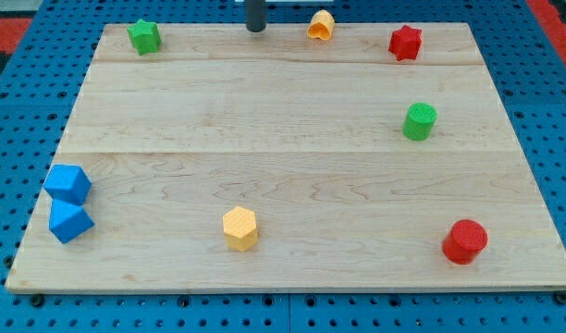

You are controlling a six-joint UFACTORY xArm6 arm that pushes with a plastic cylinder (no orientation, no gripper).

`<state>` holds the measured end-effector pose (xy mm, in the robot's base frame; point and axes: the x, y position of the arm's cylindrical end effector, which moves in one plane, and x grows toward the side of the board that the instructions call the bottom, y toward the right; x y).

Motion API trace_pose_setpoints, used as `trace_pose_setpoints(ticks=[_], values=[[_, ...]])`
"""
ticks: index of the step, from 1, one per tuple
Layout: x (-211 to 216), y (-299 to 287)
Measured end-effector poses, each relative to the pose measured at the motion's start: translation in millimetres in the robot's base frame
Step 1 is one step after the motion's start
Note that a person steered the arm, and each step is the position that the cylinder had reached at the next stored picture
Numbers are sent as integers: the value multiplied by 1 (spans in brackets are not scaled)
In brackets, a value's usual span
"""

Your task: Push the green star above the blue cube

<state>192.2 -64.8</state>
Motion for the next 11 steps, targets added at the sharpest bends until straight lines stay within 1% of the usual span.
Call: trace_pose_setpoints(ticks=[1,2,3,4,5,6,7,8,9,10,11], values=[[0,-69],[1,-83],[36,-105],[24,-106],[0,-106],[8,-167],[50,-152],[109,-141],[161,-148],[177,-153],[228,-160]])
